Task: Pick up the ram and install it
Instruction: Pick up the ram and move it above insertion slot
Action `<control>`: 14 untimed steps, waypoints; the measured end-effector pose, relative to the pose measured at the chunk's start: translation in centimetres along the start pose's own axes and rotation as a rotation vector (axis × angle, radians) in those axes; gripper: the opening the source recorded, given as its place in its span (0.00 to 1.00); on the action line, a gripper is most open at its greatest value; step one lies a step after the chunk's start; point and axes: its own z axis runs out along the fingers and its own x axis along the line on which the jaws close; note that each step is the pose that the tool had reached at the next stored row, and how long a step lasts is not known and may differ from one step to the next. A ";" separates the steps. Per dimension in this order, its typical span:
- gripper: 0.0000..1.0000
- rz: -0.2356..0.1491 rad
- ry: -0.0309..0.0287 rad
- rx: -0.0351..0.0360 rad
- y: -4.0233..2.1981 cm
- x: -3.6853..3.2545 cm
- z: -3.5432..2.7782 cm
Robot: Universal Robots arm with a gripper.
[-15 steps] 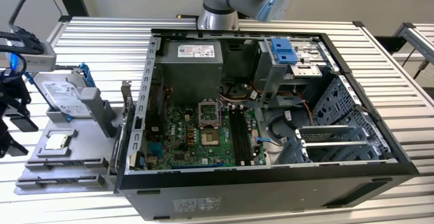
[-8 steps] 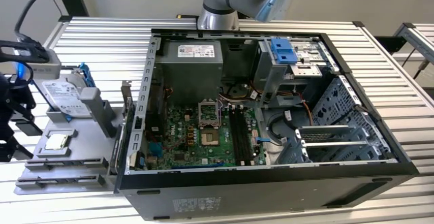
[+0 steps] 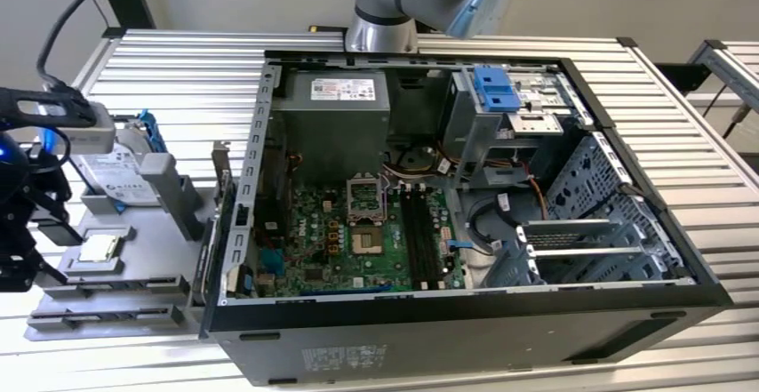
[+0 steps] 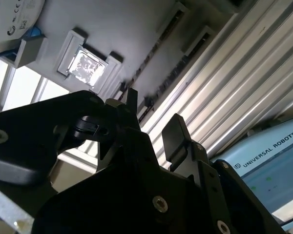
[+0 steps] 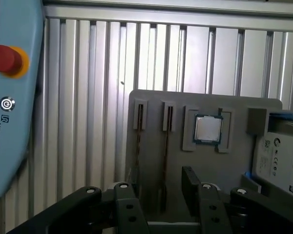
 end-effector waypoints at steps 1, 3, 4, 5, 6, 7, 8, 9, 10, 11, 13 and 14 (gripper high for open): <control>1.00 0.000 0.0000 0.0000 0.02 0.00 0.15; 1.00 0.000 0.0000 0.0000 0.09 0.02 0.47; 1.00 0.000 -0.0001 0.0000 0.12 0.02 0.62; 1.00 0.000 0.0000 0.0000 0.16 0.03 0.77; 1.00 0.000 0.0000 -0.0001 0.19 0.03 0.92; 1.00 0.000 0.0000 0.0000 0.22 0.04 1.10; 1.00 0.000 0.0000 -0.0001 0.24 0.04 1.27; 1.00 0.000 0.0000 0.0001 0.27 0.04 1.44; 1.00 0.000 0.0000 0.0000 0.29 0.04 1.61; 1.00 0.000 0.0001 -0.0001 0.30 0.05 1.76; 1.00 0.000 0.0001 -0.0001 0.33 0.05 2.10; 1.00 0.000 0.0000 -0.0001 0.35 0.05 2.24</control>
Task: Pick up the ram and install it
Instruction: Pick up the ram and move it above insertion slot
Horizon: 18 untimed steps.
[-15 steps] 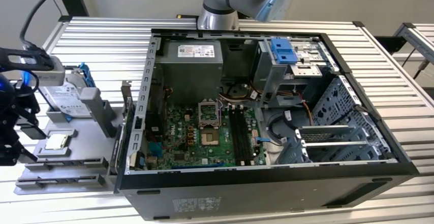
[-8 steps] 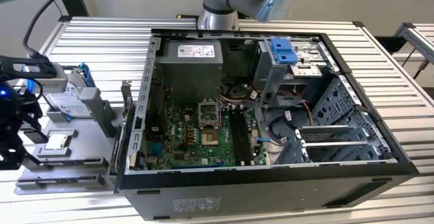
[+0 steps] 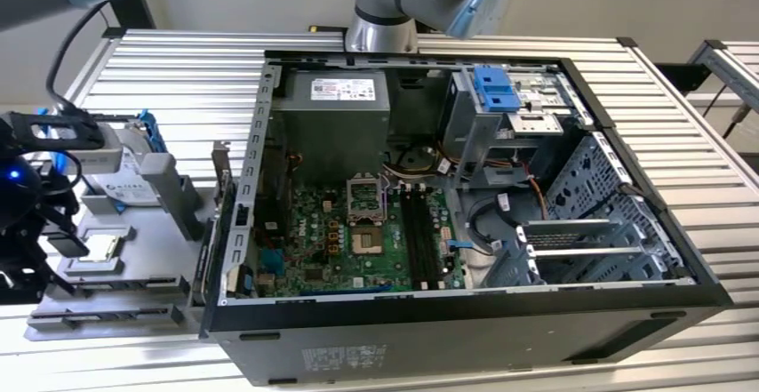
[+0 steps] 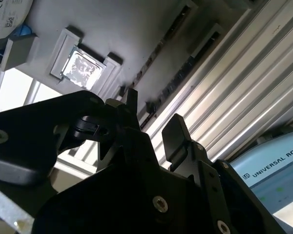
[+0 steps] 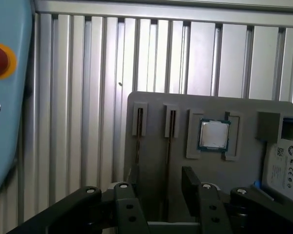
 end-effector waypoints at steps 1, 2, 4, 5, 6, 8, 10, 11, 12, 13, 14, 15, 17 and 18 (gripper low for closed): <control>1.00 0.000 0.0000 0.0000 0.02 0.01 0.17; 1.00 0.000 0.0001 0.0000 0.04 0.05 0.32; 1.00 0.000 0.0000 0.0000 0.06 0.29 0.57; 1.00 0.000 0.0000 0.0001 0.06 0.47 0.68; 1.00 0.000 0.0000 0.0000 0.06 0.65 0.78; 1.00 0.000 0.0000 0.0000 0.07 1.06 1.02; 1.00 0.000 0.0000 0.0000 0.08 1.52 1.26; 1.00 0.000 0.0000 0.0000 0.08 1.73 1.39; 1.00 0.000 0.0000 0.0000 0.08 1.90 1.51; 1.00 0.000 0.0000 0.0000 0.09 2.06 1.65; 1.00 0.000 0.0000 0.0000 0.09 2.19 1.78; 1.00 0.000 0.0000 0.0000 0.09 2.29 1.92; 1.00 0.000 0.0000 0.0000 0.09 2.41 2.22; 1.00 0.000 -0.0001 0.0001 0.09 2.45 2.40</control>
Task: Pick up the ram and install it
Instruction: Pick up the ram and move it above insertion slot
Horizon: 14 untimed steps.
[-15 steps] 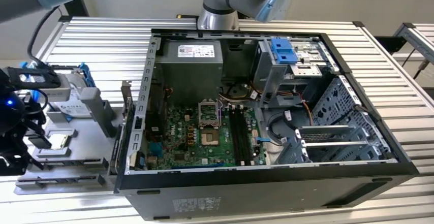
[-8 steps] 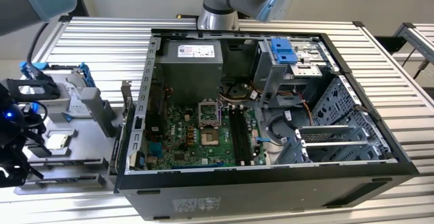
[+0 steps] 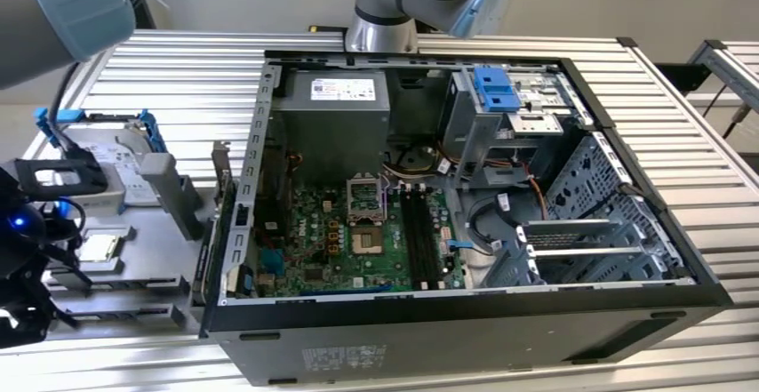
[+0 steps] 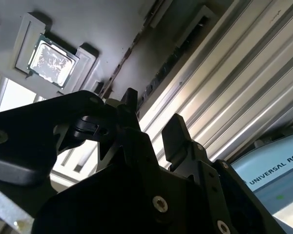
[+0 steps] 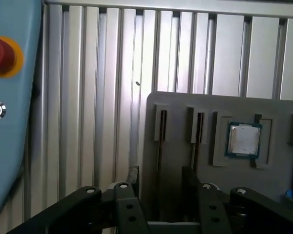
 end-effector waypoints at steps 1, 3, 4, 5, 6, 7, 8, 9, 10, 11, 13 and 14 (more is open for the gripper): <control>1.00 0.000 0.0000 0.0000 0.00 0.03 0.18; 1.00 0.000 0.0002 -0.0001 -0.01 0.07 0.53; 1.00 0.000 0.0001 0.0000 -0.02 0.08 0.72; 1.00 0.000 0.0001 0.0000 -0.02 0.09 0.91; 1.00 0.000 0.0001 0.0000 -0.02 0.10 1.08; 1.00 0.000 0.0002 -0.0002 -0.03 0.11 1.27; 1.00 0.000 0.0001 -0.0001 -0.04 0.11 1.45; 1.00 0.000 0.0001 -0.0001 -0.04 0.12 1.61; 1.00 0.000 0.0002 -0.0002 -0.04 0.12 1.80; 1.00 0.000 0.0002 -0.0001 -0.05 0.12 1.96; 1.00 0.000 0.0001 -0.0001 -0.05 0.13 2.30; 1.00 0.000 0.0001 0.0000 -0.06 0.13 2.46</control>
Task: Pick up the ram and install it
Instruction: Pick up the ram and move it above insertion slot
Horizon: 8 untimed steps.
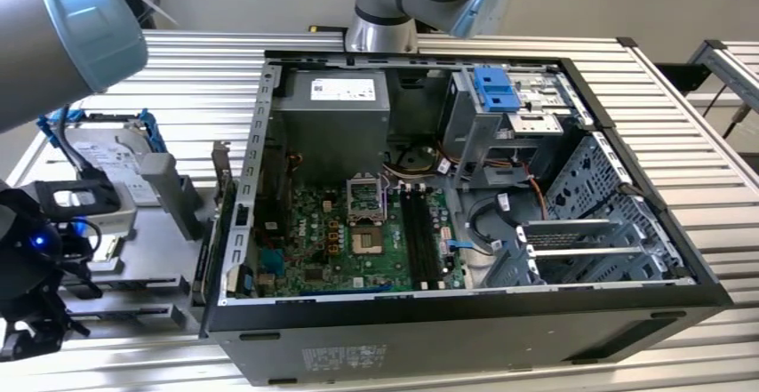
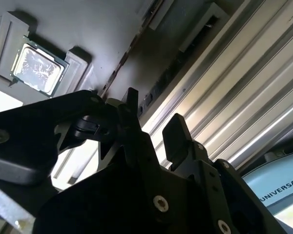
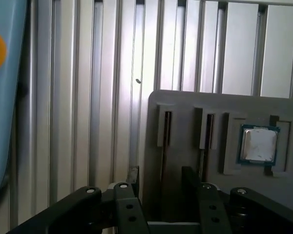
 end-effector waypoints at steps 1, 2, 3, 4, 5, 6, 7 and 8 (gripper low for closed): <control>1.00 0.000 0.0000 0.0000 0.00 0.00 0.16; 1.00 0.000 0.0001 0.0000 -0.01 0.01 0.31; 1.00 0.000 0.0001 -0.0001 -0.01 0.01 0.45; 1.00 0.000 0.0001 -0.0001 -0.01 0.01 0.58; 1.00 0.000 0.0001 -0.0001 -0.02 0.01 0.70; 1.00 0.000 0.0000 0.0000 -0.02 0.01 0.84; 1.00 0.000 0.0000 0.0000 -0.02 0.01 0.97; 1.00 0.000 0.0000 -0.0001 -0.02 0.02 1.09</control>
